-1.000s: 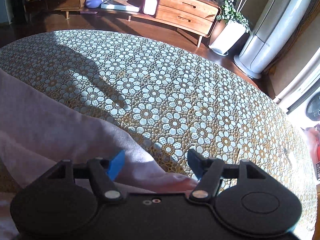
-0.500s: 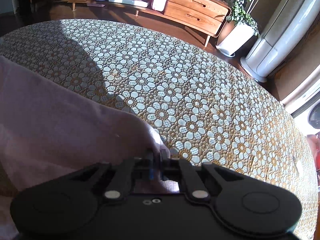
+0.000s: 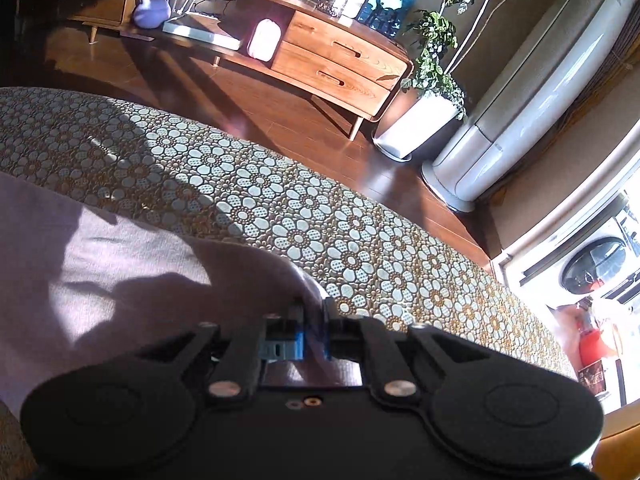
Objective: Fold clothes
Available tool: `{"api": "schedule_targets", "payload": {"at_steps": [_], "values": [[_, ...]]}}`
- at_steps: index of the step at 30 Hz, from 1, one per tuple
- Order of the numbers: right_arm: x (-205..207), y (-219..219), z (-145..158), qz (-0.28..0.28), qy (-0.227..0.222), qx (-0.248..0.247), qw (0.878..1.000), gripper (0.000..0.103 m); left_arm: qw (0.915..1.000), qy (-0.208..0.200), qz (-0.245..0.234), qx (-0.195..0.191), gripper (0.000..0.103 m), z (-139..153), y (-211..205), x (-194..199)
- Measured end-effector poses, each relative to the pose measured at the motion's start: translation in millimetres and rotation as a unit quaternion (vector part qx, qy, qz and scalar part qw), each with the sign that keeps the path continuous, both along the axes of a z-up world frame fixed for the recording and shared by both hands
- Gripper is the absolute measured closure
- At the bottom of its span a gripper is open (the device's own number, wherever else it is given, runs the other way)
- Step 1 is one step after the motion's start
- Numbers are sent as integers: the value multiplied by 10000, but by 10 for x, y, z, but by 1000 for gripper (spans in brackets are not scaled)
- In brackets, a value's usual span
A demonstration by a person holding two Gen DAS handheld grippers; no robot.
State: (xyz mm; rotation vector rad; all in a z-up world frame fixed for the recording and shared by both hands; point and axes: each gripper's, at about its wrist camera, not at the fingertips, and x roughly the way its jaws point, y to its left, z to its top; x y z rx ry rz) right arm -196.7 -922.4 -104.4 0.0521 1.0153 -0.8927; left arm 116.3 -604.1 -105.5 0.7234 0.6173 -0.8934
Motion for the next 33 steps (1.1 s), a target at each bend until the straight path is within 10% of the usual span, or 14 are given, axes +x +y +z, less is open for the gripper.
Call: {"api": "schedule_targets", "payload": {"at_steps": [6, 16, 25, 33], "values": [[-661, 187, 537, -168, -894, 239, 9956, 0, 9989, 421, -79, -189, 36, 192, 252, -38], [-2054, 581, 593, -837, -1626, 1288, 9746, 0, 9823, 1071, -1534, 117, 32, 421, 910, -1189], [-2183, 839, 237, -830, -1533, 1836, 9674, 0, 9625, 1681, -2074, 478, 32, 229, 1303, -1946], [-2068, 1026, 118, -620, -1272, 1614, 9767, 0, 9651, 1782, -1799, 672, 31, 43, 1489, -2014]]}}
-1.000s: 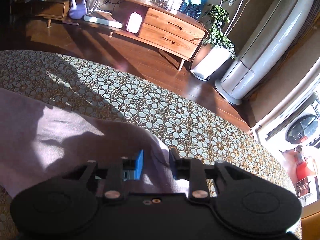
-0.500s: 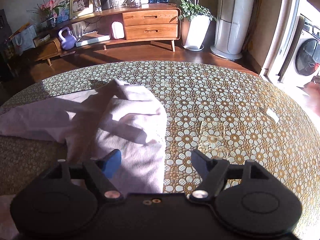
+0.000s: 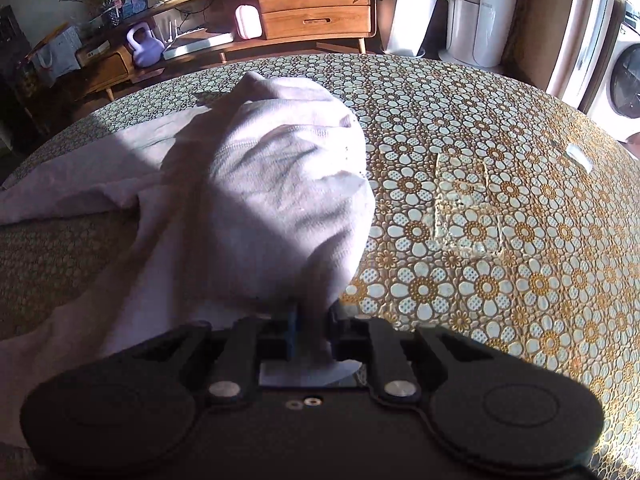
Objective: Fold clothes
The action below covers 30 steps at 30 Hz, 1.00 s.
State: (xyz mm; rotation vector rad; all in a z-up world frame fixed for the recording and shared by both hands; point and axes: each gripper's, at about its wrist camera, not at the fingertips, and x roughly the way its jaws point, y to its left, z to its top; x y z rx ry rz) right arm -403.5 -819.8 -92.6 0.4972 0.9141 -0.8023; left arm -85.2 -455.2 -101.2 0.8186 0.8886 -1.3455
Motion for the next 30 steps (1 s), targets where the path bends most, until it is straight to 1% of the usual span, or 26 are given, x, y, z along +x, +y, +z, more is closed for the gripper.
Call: {"api": "schedule_targets", "payload": {"at_steps": [2, 3, 4, 5, 6, 7, 9, 11, 12, 13, 15, 17, 20, 21, 23, 24, 26, 29, 30], "values": [[149, 126, 76, 306, 413, -478, 9975, 0, 10000, 16, 95, -16, 30, -1, 5, 28], [243, 209, 123, 510, 630, -752, 9939, 0, 9999, 22, 130, -25, 29, -2, 6, 33], [360, 325, 156, 756, 874, -1061, 9876, 0, 9999, 15, 144, -33, 29, -3, 7, 28], [490, 459, 180, 1026, 1132, -1386, 9785, 0, 9999, 1, 151, -40, 29, -5, 9, 18], [619, 593, 205, 1292, 1388, -1709, 9669, 0, 9999, -13, 158, -47, 28, -7, 12, 8], [738, 723, 219, 1570, 1532, -1931, 9563, 0, 9998, -16, 168, -56, 28, -10, 14, 6], [987, 968, 221, 2096, 1606, -2138, 9405, 0, 9998, -15, 204, -80, 27, -17, 20, 9], [1262, 1158, 157, 2546, 1665, -2216, 9265, 0, 9996, -23, 239, -118, 25, -25, 26, 7], [1406, 1228, 90, 2716, 1709, -2225, 9206, 0, 9996, -28, 256, -134, 25, -27, 30, 5], [1537, 1269, 8, 2818, 1718, -2164, 9188, 0, 9995, -32, 272, -147, 24, -29, 34, 2], [1742, 1309, -153, 2923, 1696, -1976, 9202, 0, 9995, -37, 298, -139, 24, -29, 34, -1], [1858, 1316, -279, 2956, 1675, -1809, 9229, 0, 9994, -27, 318, -117, 23, -28, 30, 1], [1771, 1260, -335, 2916, 1479, -1589, 9316, 0, 9994, -26, 319, -116, 23, -33, 34, 5], [1698, 1222, -295, 2944, 1313, -1489, 9348, 0, 9994, -26, 318, -128, 23, -36, 38, 8], [1482, 1126, -86, 2863, 722, -1023, 9499, 0, 9994, -25, 320, -155, 22, -41, 48, 12], [1356, 1059, 43, 2772, 410, -781, 9568, 0, 9994, -25, 317, -166, 22, -42, 52, 13], [1040, 904, 335, 2426, -180, -534, 9685, 0, 9994, -30, 306, -185, 22, -43, 58, 13], [606, 648, 623, 1672, -602, -598, 9823, 0, 9993, -28, 318, -216, 22, -46, 68, 11], [496, 546, 639, 1401, -654, -502, 9867, 0, 9992, -27, 327, -226, 21, -47, 71, 10]]}}
